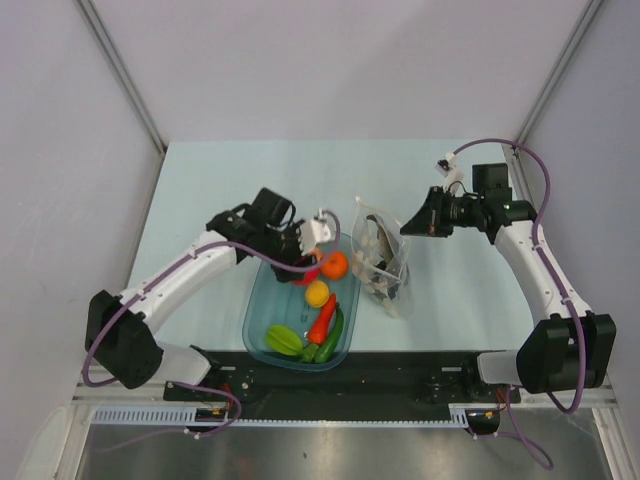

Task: Place the food in the zip-top bag and seal the zipper
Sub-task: Pick up the fake fruit from the bin, then place the fake fruit in the zipper food storage bag.

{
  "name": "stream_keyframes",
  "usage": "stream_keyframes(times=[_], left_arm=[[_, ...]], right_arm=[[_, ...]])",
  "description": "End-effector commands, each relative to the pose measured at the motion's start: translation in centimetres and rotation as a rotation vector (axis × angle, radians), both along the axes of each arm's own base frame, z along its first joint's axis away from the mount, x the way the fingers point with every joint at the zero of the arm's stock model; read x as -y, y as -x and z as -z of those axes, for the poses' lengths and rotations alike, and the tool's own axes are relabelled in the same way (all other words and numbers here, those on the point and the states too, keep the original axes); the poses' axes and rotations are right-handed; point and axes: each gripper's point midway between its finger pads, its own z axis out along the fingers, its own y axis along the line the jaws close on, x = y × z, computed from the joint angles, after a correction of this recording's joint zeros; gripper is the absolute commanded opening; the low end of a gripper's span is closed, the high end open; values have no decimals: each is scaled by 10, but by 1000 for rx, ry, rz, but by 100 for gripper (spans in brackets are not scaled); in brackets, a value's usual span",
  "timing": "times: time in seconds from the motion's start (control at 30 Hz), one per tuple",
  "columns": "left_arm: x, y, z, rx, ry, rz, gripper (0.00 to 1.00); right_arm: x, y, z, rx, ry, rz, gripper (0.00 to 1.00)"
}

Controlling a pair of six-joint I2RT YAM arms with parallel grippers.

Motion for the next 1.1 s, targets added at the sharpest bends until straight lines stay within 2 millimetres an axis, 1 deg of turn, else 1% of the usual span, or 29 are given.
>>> stream_keyframes(times=[0.0,0.03,0.1,0.13,0.17,0.23,0.27,0.33,0.37,0.43,0.47,0.53,0.6,0.63,0.7,0.73,0.77,0.8,0.83,0.87,0.9,0.93,0.97,1.0,1.03,1.07], left_arm=[[67,-22,-147,124,428,-28,36],[80,-33,-181,162,500,-33,35],[98,-33,-211,133,590,-61,34],[109,-40,-231,163,642,-60,34],[121,-36,-238,140,669,-63,34],[136,-39,-250,162,708,-60,34],[149,-36,-242,140,701,-56,34],[160,-40,-230,132,680,-73,34],[169,-39,-216,103,655,-75,34],[173,-47,-194,88,607,-121,36],[177,-47,-180,52,587,-130,43],[180,-48,-168,34,584,-139,50],[184,-50,-164,18,590,-152,54],[186,-54,-167,26,596,-164,60],[188,-57,-166,18,582,-172,73],[186,-55,-173,22,571,-157,84],[184,-54,-174,24,563,-154,91],[178,-51,-181,27,561,-158,98],[170,-56,-187,19,578,-189,100],[166,-50,-194,-19,615,-178,100],[156,-49,-197,-31,643,-198,100],[140,-58,-198,-50,663,-257,99],[131,-61,-194,-47,664,-281,100],[120,-68,-185,-31,649,-326,100],[98,-74,-164,-35,609,-394,100],[87,-78,-153,-27,582,-430,100]], right_arm=[[-3,-8,-17,52,-17,-17,0],[-3,-9,-18,52,-19,-17,0],[-4,-9,-20,53,-24,-18,0],[-5,-10,-20,53,-27,-20,0],[-5,-10,-22,59,-30,-23,0],[-6,-11,-23,56,-39,-19,0],[-6,-12,-25,56,-42,-17,0],[-6,-14,-27,58,-48,-9,0],[-5,-15,-28,57,-51,-3,0],[-4,-16,-31,58,-65,2,0],[-5,-16,-32,57,-72,2,0],[-7,-13,-36,66,-91,-19,0],[-9,-11,-39,69,-105,-27,0],[-10,-10,-37,61,-110,-32,0],[-10,-10,-37,62,-109,-31,0],[-10,-9,-37,63,-108,-34,0],[-10,-9,-36,64,-107,-35,0],[-9,-10,-36,64,-106,-34,0],[-10,-10,-36,65,-105,-35,0],[-10,-10,-36,65,-106,-36,0],[-9,-11,-37,72,-105,-36,0],[-9,-11,-37,75,-103,-36,0],[-9,-11,-36,76,-101,-36,0],[-8,-11,-36,74,-100,-34,0],[-8,-12,-35,76,-98,-35,0],[-8,-11,-35,73,-99,-37,0]])
